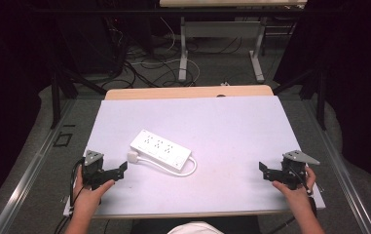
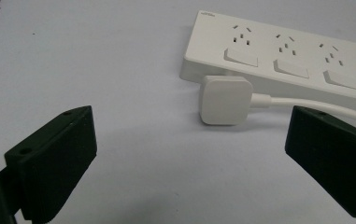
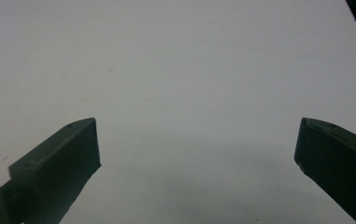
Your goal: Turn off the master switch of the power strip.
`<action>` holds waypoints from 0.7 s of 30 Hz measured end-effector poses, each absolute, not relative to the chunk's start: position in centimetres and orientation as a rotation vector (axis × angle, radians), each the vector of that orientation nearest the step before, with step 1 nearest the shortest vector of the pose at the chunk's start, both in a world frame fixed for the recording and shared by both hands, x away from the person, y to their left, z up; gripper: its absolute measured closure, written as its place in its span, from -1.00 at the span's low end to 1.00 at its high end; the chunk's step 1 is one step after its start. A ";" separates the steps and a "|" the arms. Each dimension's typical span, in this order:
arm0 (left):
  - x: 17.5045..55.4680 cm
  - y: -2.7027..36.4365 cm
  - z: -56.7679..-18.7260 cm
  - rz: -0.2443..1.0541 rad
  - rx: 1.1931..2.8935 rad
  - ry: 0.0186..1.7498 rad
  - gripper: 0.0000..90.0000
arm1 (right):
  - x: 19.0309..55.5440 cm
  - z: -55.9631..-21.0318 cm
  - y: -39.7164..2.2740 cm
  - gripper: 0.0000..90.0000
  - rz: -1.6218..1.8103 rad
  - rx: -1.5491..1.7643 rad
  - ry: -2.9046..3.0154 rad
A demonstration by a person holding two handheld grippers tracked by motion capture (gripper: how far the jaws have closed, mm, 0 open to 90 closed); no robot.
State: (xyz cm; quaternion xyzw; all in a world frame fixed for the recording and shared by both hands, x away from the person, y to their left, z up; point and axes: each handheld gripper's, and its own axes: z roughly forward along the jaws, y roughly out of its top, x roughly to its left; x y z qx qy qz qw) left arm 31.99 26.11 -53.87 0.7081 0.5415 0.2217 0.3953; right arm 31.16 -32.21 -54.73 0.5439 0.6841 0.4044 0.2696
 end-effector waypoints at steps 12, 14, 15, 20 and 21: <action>31.3 25.6 -53.1 0.560 1.802 1.332 -0.83 | 30.8 -54.6 -30.8 -1.00 1.095 1.413 1.878; 31.2 25.4 -53.1 0.565 1.810 1.323 -0.83 | 30.8 -54.6 -30.6 -1.00 1.108 1.399 1.870; 31.1 25.3 -53.0 0.569 1.814 1.318 -0.83 | 30.8 -54.6 -30.6 -1.00 1.100 1.393 1.879; 30.9 25.1 -52.9 0.569 1.825 1.306 -0.80 | 30.8 -54.8 -30.4 -1.00 1.091 1.380 1.882; 30.9 25.0 -52.8 0.569 1.829 1.305 -0.78 | 30.8 -54.7 -30.4 -1.00 1.092 1.379 1.879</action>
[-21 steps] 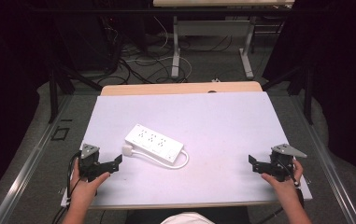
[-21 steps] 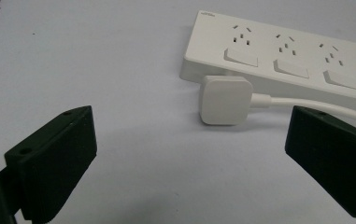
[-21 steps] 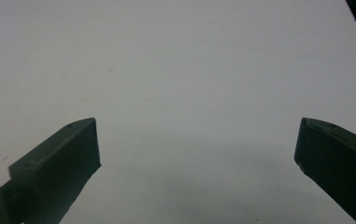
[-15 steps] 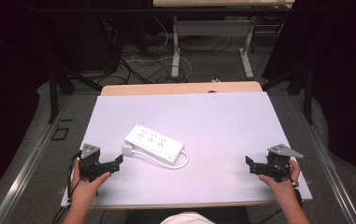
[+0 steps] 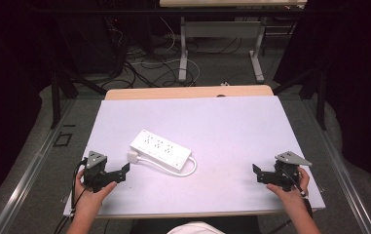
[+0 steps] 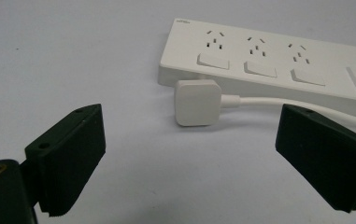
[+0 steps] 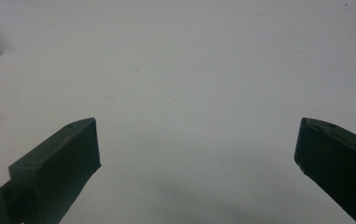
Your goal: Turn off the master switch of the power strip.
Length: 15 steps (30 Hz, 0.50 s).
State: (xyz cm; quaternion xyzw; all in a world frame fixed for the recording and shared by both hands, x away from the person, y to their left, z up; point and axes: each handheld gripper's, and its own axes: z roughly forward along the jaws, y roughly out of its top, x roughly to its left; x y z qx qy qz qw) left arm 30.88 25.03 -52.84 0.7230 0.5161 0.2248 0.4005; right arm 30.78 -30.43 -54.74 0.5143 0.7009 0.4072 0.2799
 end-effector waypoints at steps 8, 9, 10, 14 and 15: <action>30.4 24.6 -52.3 0.566 1.822 1.284 -0.64 | 30.6 -54.5 -30.5 -1.00 1.096 1.366 1.862; 30.4 24.6 -52.2 0.564 1.824 1.280 -0.64 | 30.5 -54.4 -30.5 -1.00 1.089 1.376 1.866; 30.3 24.6 -52.1 0.562 1.828 1.277 -0.63 | 30.6 -54.4 -30.4 -1.00 1.101 1.370 1.860; 30.3 24.5 -51.7 0.544 1.832 1.278 -0.60 | 30.6 -54.4 -30.3 -1.00 1.101 1.370 1.860; 30.3 24.4 -51.7 0.541 1.830 1.279 -0.58 | 30.6 -54.5 -30.2 -1.00 1.105 1.371 1.859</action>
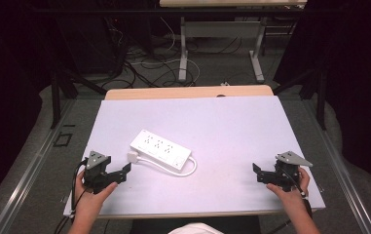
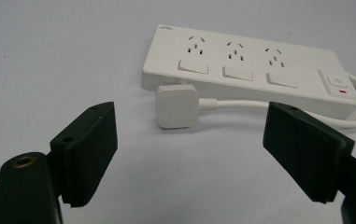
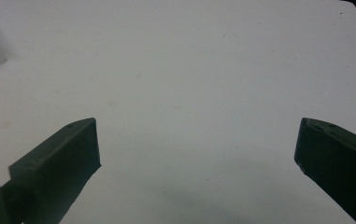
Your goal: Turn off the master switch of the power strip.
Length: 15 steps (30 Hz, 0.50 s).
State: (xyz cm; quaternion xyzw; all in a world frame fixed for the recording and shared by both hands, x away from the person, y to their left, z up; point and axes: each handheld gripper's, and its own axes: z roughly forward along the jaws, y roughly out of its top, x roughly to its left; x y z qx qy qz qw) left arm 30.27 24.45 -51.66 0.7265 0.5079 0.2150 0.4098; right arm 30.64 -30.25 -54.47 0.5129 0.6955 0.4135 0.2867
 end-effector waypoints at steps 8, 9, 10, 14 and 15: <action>30.7 24.5 -51.1 0.489 1.853 1.252 -0.44 | 30.8 -54.6 -30.1 -1.00 1.102 1.359 1.879; 30.7 24.5 -51.0 0.491 1.844 1.253 -0.43 | 30.7 -54.6 -30.1 -1.00 1.090 1.373 1.883; 30.8 24.5 -51.0 0.491 1.850 1.248 -0.42 | 30.8 -54.6 -30.0 -1.00 1.103 1.372 1.877; 31.0 24.4 -50.4 0.507 1.866 1.244 -0.41 | 30.7 -54.7 -30.0 -1.00 1.099 1.374 1.881; 31.0 24.4 -50.3 0.511 1.867 1.240 -0.41 | 30.7 -54.7 -29.9 -1.00 1.094 1.379 1.879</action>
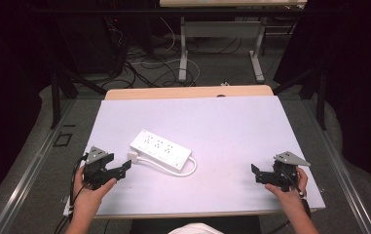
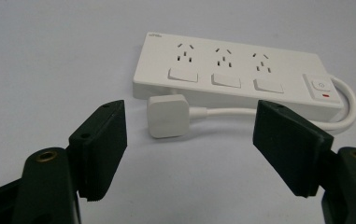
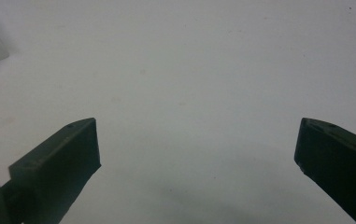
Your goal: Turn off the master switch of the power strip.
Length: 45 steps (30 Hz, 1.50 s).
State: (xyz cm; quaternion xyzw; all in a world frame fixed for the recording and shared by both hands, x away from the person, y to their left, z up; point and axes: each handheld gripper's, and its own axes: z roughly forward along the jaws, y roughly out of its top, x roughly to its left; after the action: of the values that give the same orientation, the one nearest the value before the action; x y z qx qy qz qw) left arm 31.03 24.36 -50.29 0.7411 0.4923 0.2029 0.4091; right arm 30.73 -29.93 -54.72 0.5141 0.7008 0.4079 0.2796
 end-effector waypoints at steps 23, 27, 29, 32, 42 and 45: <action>32.4 23.1 -47.2 0.488 1.900 1.196 -0.34 | 30.7 -54.8 -29.8 -1.00 1.100 1.364 1.889; 32.8 22.8 -46.8 0.483 1.918 1.185 -0.34 | 30.7 -54.8 -29.8 -1.00 1.099 1.365 1.888; 33.1 22.6 -46.6 0.481 1.920 1.186 -0.33 | 30.7 -54.8 -29.8 -1.00 1.099 1.365 1.888; 33.3 22.3 -46.4 0.477 1.933 1.176 -0.32 | 30.7 -54.8 -29.8 -1.00 1.097 1.366 1.891; 34.0 21.0 -45.9 0.448 1.968 1.148 -0.16 | 30.6 -54.6 -30.0 -1.00 1.068 1.378 1.917; 34.2 20.6 -45.9 0.440 1.969 1.146 -0.07 | 30.7 -54.8 -29.8 -1.00 1.094 1.369 1.883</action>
State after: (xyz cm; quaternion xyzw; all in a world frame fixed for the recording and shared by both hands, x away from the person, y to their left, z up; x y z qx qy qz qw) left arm 34.16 20.63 -45.88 0.7780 0.4527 0.1740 0.3994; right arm 30.73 -29.81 -54.84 0.5107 0.7025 0.4084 0.2809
